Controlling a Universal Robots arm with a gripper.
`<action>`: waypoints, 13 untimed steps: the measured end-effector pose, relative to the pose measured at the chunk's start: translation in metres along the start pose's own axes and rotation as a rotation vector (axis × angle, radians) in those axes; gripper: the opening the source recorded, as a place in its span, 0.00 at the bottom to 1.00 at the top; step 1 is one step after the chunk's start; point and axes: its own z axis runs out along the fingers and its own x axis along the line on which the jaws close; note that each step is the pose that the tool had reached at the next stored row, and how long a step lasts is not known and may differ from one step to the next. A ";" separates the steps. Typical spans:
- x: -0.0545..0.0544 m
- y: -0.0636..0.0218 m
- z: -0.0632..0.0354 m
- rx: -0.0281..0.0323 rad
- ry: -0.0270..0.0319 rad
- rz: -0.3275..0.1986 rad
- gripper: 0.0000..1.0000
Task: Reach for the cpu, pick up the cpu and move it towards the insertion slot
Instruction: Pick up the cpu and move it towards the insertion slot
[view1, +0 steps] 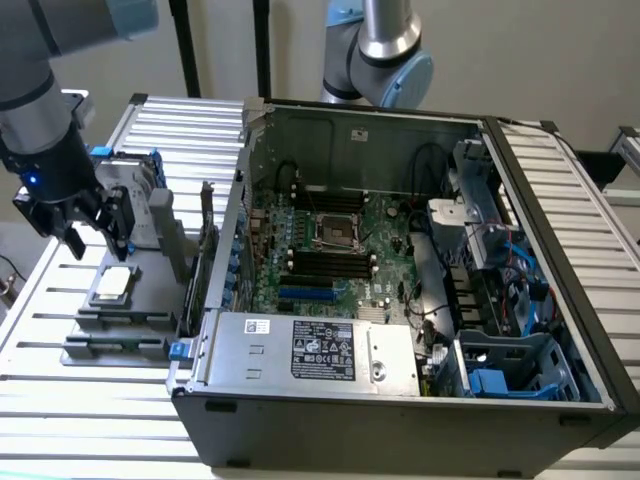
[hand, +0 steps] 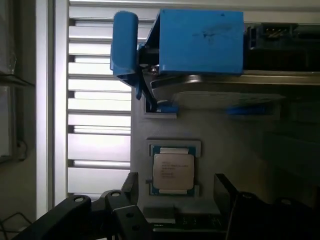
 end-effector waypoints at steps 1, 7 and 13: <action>0.000 -0.0007 0.0018 0.0000 0.0000 0.000 0.71; -0.002 -0.0048 0.0126 0.0000 -0.0001 0.000 0.71; -0.004 -0.0081 0.0233 0.0001 0.0000 0.000 0.71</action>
